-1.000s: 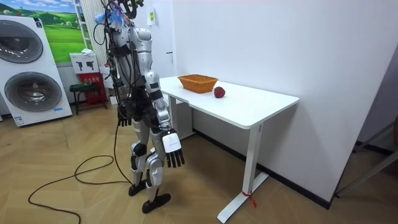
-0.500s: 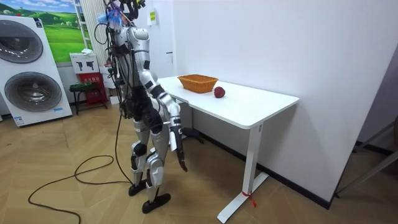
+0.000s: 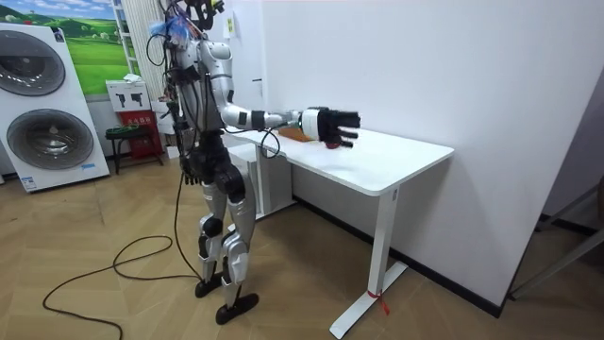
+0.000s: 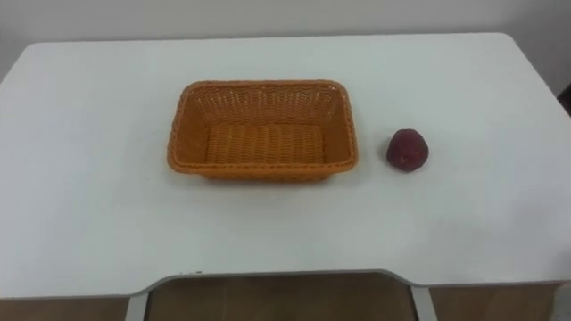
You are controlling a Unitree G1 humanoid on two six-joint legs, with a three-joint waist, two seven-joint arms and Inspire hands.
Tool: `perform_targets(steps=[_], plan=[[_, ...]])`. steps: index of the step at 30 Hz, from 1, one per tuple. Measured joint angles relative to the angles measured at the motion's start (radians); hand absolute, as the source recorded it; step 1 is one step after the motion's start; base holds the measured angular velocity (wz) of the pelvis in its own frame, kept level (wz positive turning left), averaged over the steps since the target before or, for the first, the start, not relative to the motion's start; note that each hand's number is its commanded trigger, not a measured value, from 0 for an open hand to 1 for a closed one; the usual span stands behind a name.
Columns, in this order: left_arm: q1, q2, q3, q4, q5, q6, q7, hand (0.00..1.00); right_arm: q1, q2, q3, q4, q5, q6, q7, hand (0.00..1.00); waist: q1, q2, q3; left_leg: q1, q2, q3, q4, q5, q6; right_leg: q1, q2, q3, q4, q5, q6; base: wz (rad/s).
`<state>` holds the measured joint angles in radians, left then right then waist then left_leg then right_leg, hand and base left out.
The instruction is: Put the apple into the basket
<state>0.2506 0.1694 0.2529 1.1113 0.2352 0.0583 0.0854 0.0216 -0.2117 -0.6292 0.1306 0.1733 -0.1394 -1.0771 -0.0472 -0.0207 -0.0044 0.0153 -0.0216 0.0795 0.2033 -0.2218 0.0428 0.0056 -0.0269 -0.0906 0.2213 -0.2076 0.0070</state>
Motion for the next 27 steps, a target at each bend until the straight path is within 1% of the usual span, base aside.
perform_targets(steps=[2,4,6,7,10,11,12,14,18,23,27], plan=[[-0.002,0.0,-0.015,0.008,0.0,0.001,0.0,0.0,0.004,0.001,0.068,-0.052,-0.109,-0.001,0.004,0.0,0.008,-0.001,0.0003,-0.001,0.001,-0.003,0.0,0.0,0.0,-0.001,0.0,-0.004,0.0,0.0,-0.001,0.04],[-0.001,-0.001,-0.039,0.008,-0.001,0.006,0.0,0.0,0.012,0.001,0.116,-0.093,-0.15,0.0,0.023,0.0,0.022,0.0,0.0006,-0.002,0.0,-0.003,-0.001,0.0,0.0,-0.001,-0.001,-0.005,-0.001,0.0,-0.001,0.0],[0.0,-0.001,-0.051,0.009,-0.006,0.006,-0.001,0.0,0.013,0.001,0.163,-0.124,-0.155,0.0,0.057,0.0,0.033,-0.001,0.0008,0.002,0.0,-0.003,-0.002,0.0,0.0,0.002,-0.001,-0.007,-0.001,0.0,0.0,0.02],[0.001,-0.001,-0.056,0.009,-0.007,0.006,-0.001,0.0,0.015,0.001,0.195,-0.132,-0.154,0.0,0.087,0.0,0.038,-0.001,0.0024,0.011,0.0,-0.003,-0.004,0.0,0.0,0.01,-0.001,-0.007,-0.003,0.0,0.0,0.0],[0.004,-0.002,-0.081,-0.005,-0.006,0.002,-0.007,0.0,0.045,0.001,0.264,-0.133,-0.173,-0.001,0.171,0.0,0.048,-0.002,0.0034,0.018,0.001,-0.007,-0.003,0.0,0.0,0.02,-0.002,-0.012,-0.003,0.0,0.0,0.03],[0.003,-0.002,-0.089,-0.011,-0.006,-0.002,-0.013,0.0,0.049,0.001,0.291,-0.124,-0.179,-0.003,0.204,0.0,0.05,0.001,0.0074,0.016,0.002,-0.005,-0.001,0.0,0.0,0.019,-0.002,-0.011,-0.003,0.001,-0.001,0.0],[0.002,-0.002,-0.092,-0.012,-0.006,-0.004,-0.016,0.0,0.049,0.001,0.304,-0.115,-0.18,-0.004,0.221,0.0,0.051,0.002,0.0078,0.015,0.006,-0.004,0.0,0.0,0.0,0.017,-0.002,-0.01,-0.003,0.002,-0.002,-0.08],[0.002,-0.002,-0.1,-0.013,-0.005,-0.021,-0.028,0.0,0.049,0.001,0.349,-0.067,-0.183,-0.005,0.291,0.0,0.053,0.006,0.0098,0.014,0.009,-0.001,0.001,0.0,-0.001,0.013,-0.001,-0.006,-0.001,0.003,-0.003,-0.07],[0.002,0.0,-0.102,-0.015,-0.003,-0.023,-0.038,0.0,0.061,0.001,0.394,-0.044,-0.182,-0.004,0.366,0.0,0.051,0.012,0.0082,0.01,0.009,0.0,0.0,0.0,-0.001,0.012,-0.001,-0.011,-0.001,0.003,-0.003,0.01],[-0.002,0.0,-0.104,-0.028,-0.004,-0.02,-0.053,0.0,0.061,0.002,0.451,-0.017,-0.178,0.006,0.48,0.0,0.051,0.008,0.0067,0.004,0.008,-0.001,0.0,0.0,-0.001,0.011,-0.002,-0.021,-0.005,0.003,-0.003,0.02],[-0.005,0.0,-0.108,-0.034,-0.004,-0.02,-0.059,0.0,0.061,0.002,0.473,-0.008,-0.178,0.01,0.536,0.0,0.058,0.005,0.0037,0.007,0.008,-0.001,0.001,0.0,-0.001,0.011,-0.002,-0.023,-0.005,0.004,-0.003,0.0]])
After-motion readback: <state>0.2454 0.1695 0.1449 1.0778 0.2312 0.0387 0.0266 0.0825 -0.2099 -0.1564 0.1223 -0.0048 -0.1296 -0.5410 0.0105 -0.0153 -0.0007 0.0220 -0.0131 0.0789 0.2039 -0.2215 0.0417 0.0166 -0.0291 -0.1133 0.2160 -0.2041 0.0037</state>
